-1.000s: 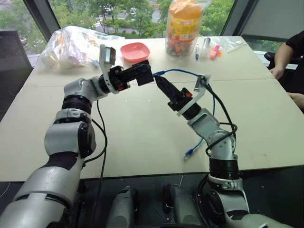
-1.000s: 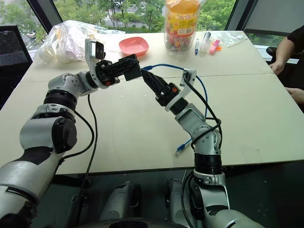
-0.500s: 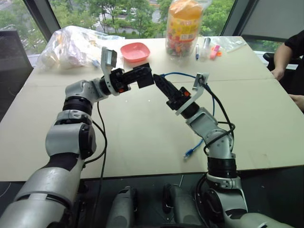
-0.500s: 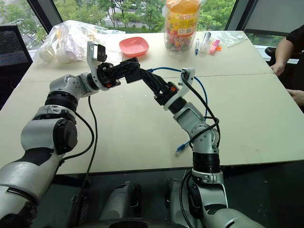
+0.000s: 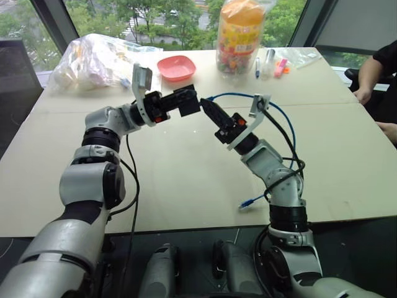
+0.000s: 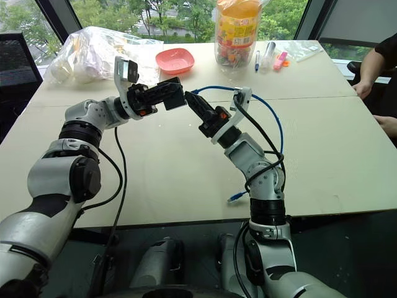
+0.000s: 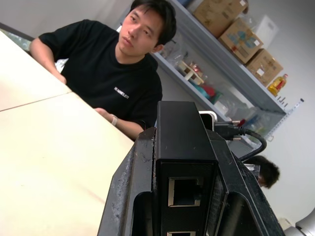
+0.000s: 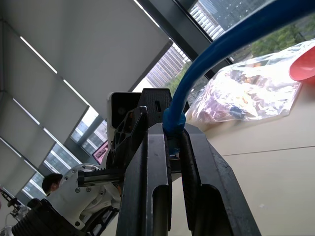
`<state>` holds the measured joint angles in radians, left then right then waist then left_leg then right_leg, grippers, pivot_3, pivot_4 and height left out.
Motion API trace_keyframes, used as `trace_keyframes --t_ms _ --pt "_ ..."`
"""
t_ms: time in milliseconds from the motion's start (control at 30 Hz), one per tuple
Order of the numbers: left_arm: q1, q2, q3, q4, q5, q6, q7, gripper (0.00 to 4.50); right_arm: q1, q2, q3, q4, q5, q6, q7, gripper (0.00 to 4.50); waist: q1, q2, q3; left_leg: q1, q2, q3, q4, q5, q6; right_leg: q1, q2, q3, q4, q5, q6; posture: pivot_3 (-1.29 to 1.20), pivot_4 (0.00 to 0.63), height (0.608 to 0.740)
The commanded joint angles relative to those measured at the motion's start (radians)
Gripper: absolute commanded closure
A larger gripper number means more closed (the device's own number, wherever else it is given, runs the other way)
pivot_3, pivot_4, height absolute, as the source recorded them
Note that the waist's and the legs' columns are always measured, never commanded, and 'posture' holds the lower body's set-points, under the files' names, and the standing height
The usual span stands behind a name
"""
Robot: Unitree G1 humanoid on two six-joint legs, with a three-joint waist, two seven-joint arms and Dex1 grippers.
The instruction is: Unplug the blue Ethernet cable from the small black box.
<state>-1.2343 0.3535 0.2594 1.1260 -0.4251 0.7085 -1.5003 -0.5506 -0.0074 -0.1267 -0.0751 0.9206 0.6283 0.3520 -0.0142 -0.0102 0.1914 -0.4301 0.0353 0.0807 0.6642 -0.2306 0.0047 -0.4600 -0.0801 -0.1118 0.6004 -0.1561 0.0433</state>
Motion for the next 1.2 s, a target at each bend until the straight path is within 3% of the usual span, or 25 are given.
trace_keyframes --t_ms 33,267,500,667,900,933,1000,1167,1200 --pt "-0.023 0.046 0.036 -0.018 -0.028 -0.014 0.004 3.96 -0.020 -0.013 -0.052 0.017 0.004 -0.015 -0.025 4.47 0.000 0.000 0.000 0.000 0.000 0.000 0.000 0.000 0.000 0.000 0.000 0.000 0.000 0.000 0.000 0.00 0.150 0.740" --pt "-0.016 0.130 0.046 -0.024 -0.035 0.007 -0.006 3.96 -0.067 -0.112 -0.165 0.118 0.016 -0.050 -0.032 4.47 0.001 0.000 0.000 0.000 0.000 0.000 0.000 0.000 0.000 0.000 0.000 0.000 0.000 0.000 0.000 0.00 0.150 0.740" --pt "-0.002 0.088 0.031 -0.061 -0.016 -0.058 0.049 3.96 -0.087 -0.124 -0.144 0.148 -0.039 -0.060 -0.007 4.47 0.001 0.000 0.000 -0.001 0.000 0.000 0.000 0.000 0.000 0.000 0.000 0.000 0.000 0.000 0.000 0.00 0.150 0.740" --pt "0.077 -0.013 -0.077 -0.159 0.137 -0.401 0.290 3.96 -0.219 -0.329 -0.087 0.477 -0.326 -0.114 -0.083 4.47 0.004 0.000 0.000 -0.001 -0.002 0.001 0.000 0.000 0.000 0.000 -0.002 0.000 0.000 0.000 0.000 0.00 0.150 0.740" --pt "0.141 -0.119 -0.101 -0.212 0.166 -0.577 0.430 3.96 -0.417 -0.459 -0.039 0.965 -0.545 -0.250 -0.025 4.47 -0.003 0.000 0.000 -0.004 -0.003 0.004 -0.001 -0.001 0.001 -0.003 -0.001 0.001 -0.001 0.002 -0.002 0.00 0.150 0.740" --pt "0.152 -0.137 -0.117 -0.212 0.188 -0.619 0.460 3.96 -0.435 -0.467 -0.028 1.028 -0.580 -0.285 -0.021 3.66 -0.004 0.000 0.000 -0.004 -0.003 0.005 -0.001 -0.001 0.002 -0.003 0.000 0.001 -0.001 0.002 -0.002 0.00 0.150 0.740" --pt "0.164 -0.158 -0.138 -0.210 0.213 -0.672 0.497 3.96 -0.463 -0.475 -0.019 1.116 -0.626 -0.335 -0.013 2.87 -0.005 0.000 0.000 -0.004 -0.003 0.005 -0.001 -0.001 0.002 -0.004 0.000 0.001 -0.001 0.002 -0.002 0.00 0.150 0.740" --pt "0.168 -0.218 -0.167 -0.134 0.276 -0.812 0.661 3.96 -0.478 -0.450 -0.048 1.135 -0.636 -0.330 0.000 0.19 -0.002 0.000 0.000 -0.003 -0.003 0.005 0.000 0.000 0.002 -0.003 0.000 0.001 -0.001 0.002 -0.001 0.00 0.150 0.740" --pt "0.167 -0.231 -0.180 -0.105 0.299 -0.847 0.702 3.96 -0.446 -0.435 -0.042 1.055 -0.615 -0.277 0.041 0.09 -0.001 0.000 0.000 -0.003 -0.003 0.005 0.000 0.000 0.002 -0.003 0.000 0.001 -0.001 0.002 -0.001 0.00 0.150 0.740"
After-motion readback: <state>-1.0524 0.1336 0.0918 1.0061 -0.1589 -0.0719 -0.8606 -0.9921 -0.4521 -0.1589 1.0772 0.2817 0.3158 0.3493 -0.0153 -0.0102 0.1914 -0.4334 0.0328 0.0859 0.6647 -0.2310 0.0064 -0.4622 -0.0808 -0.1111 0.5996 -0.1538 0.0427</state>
